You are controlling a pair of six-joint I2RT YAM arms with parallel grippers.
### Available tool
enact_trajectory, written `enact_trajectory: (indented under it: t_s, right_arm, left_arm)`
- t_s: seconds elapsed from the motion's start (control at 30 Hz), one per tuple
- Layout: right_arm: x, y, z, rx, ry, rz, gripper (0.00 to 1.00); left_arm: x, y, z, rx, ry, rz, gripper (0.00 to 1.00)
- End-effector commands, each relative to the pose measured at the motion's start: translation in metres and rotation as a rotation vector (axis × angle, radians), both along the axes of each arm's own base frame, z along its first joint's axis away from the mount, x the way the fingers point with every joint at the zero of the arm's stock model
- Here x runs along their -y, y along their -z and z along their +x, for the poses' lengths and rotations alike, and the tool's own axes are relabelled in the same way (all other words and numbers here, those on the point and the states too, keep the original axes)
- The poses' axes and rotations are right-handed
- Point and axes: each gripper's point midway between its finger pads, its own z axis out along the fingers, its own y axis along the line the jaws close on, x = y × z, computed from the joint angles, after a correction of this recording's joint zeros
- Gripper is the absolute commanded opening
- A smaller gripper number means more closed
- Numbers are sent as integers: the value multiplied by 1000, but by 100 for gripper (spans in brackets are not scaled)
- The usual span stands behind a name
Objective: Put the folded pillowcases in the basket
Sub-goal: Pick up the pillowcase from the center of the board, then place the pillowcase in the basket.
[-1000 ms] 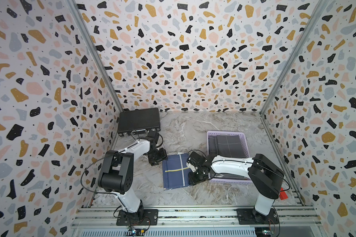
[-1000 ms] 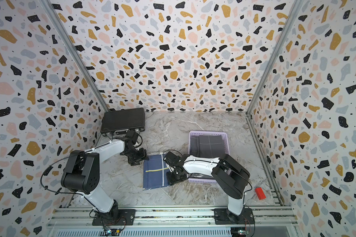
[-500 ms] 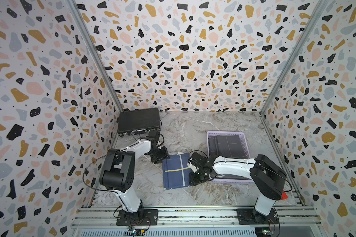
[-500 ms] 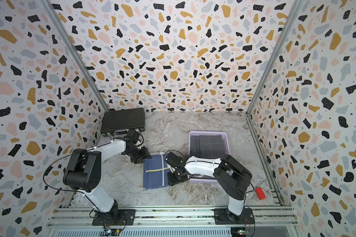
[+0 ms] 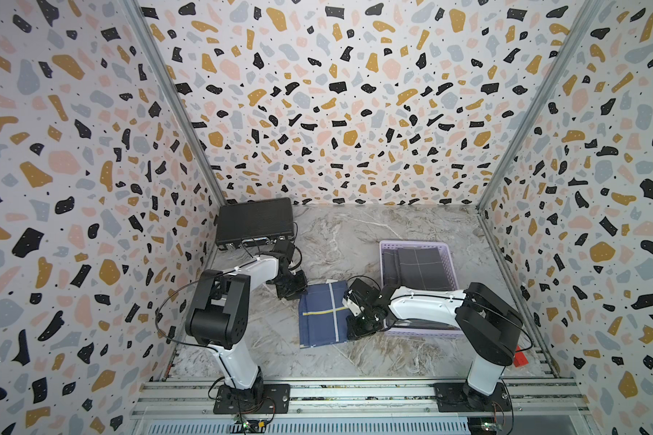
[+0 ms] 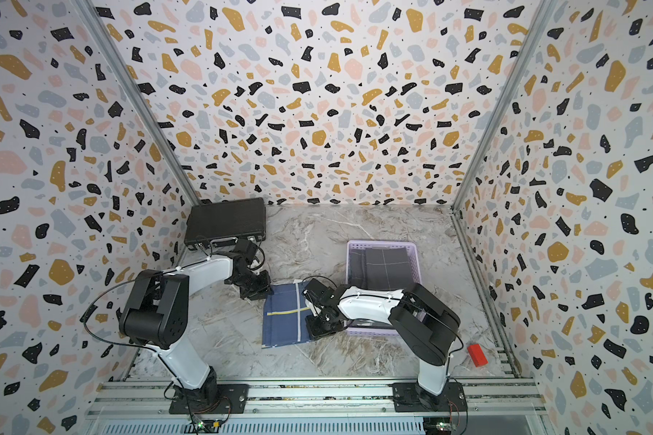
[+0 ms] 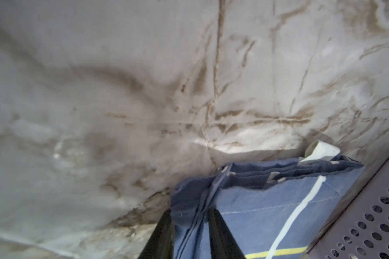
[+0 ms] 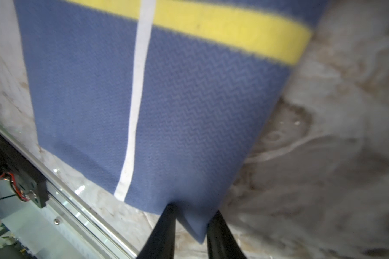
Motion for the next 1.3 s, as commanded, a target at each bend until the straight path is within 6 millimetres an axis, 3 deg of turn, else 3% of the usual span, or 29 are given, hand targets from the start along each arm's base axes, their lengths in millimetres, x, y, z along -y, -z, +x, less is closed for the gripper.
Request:
enact_trajectory:
  t_s: [0.0,0.07,0.17,0.4,0.53,0.73,0.87,1.0,1.1,1.27]
  right_arm:
    - [0,6,-2,-18,2,-12,24]
    - [0,8,-2,-21,2,-14,19]
    - [1,9,-1,-13,10,-18,1]
    - [3,-13,9,58,37,3,0]
    - [10,-46,16,133,58,7,0]
    - [30,-103,18,228,49,-6,0]
    - [59,-131,19,309,80,-43,0]
    - [101,-149,21,363,148,-101,0]
    - [136,-155,25,370,221,-118,0]
    - [198,-158,39,377,343,-194,0]
  left_arm:
    - [14,9,-7,-33,38,-32,26]
    - [21,8,-6,-21,41,-56,17]
    - [27,7,-9,-13,38,-82,0]
    - [27,-14,-18,45,37,-95,0]
    - [31,-46,-21,114,26,-139,0]
    - [46,-110,-23,260,64,-181,0]
    - [74,-146,-22,338,129,-213,0]
    - [116,-180,-13,406,208,-243,0]
    - [154,-197,-4,433,276,-270,0]
    - [219,-211,6,458,384,-306,0]
